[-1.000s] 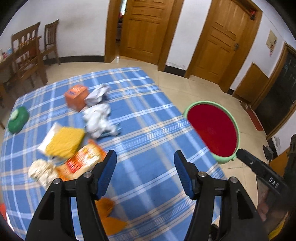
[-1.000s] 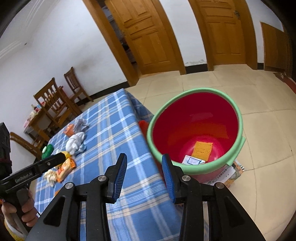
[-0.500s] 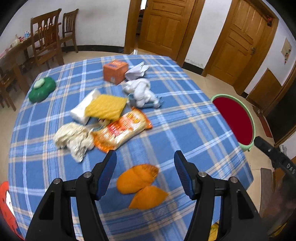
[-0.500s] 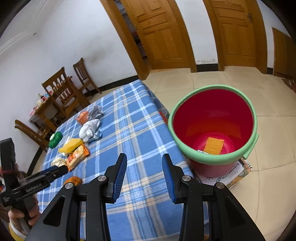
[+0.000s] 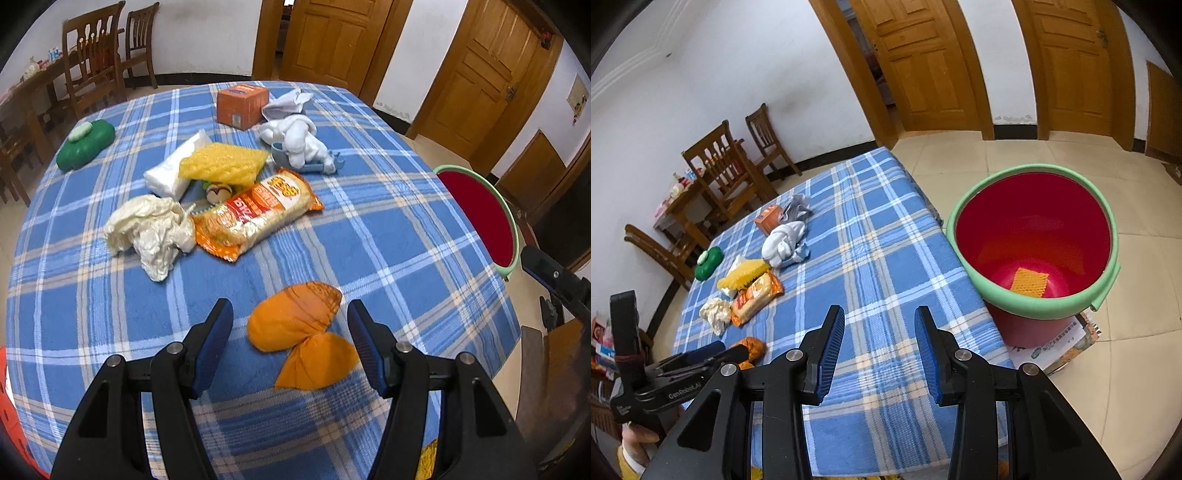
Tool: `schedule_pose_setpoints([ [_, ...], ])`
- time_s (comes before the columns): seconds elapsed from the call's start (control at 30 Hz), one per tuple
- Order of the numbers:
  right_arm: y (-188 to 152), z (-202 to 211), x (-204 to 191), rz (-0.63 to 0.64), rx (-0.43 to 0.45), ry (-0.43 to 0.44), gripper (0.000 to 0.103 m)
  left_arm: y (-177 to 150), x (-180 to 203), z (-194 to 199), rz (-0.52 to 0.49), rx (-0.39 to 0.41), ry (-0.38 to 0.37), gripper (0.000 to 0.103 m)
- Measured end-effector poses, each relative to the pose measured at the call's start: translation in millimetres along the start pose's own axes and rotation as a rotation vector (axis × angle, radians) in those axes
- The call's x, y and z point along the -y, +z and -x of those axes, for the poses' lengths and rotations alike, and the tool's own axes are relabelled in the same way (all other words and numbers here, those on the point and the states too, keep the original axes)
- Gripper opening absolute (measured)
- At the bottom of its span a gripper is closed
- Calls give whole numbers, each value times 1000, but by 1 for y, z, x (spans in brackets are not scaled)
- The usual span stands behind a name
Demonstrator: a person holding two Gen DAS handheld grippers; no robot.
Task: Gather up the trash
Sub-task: 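Move both tools back over the table toward the orange cloth, then grasp the orange cloth with the left tool while the right tool grasps the white sock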
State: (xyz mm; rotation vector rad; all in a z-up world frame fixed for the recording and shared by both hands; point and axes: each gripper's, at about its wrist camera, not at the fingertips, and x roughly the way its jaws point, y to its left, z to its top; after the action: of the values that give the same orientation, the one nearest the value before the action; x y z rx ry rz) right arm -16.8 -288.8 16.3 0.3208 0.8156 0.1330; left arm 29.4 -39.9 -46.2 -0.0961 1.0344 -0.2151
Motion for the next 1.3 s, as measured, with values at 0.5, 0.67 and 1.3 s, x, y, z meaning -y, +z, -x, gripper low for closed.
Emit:
schedule_pose_setpoints([
  [0.5, -2, -11, -3, -2, -32, 6, 40, -3, 5, -7, -19, -12, -67, 39],
  [0.67, 2, -18, -4, -1, -41, 5, 40, 7, 5, 4, -27, 34, -69, 39],
  [1.3, 48, -70, -59, 107, -87, 41, 40, 83, -51, 23, 89, 165, 9, 39],
])
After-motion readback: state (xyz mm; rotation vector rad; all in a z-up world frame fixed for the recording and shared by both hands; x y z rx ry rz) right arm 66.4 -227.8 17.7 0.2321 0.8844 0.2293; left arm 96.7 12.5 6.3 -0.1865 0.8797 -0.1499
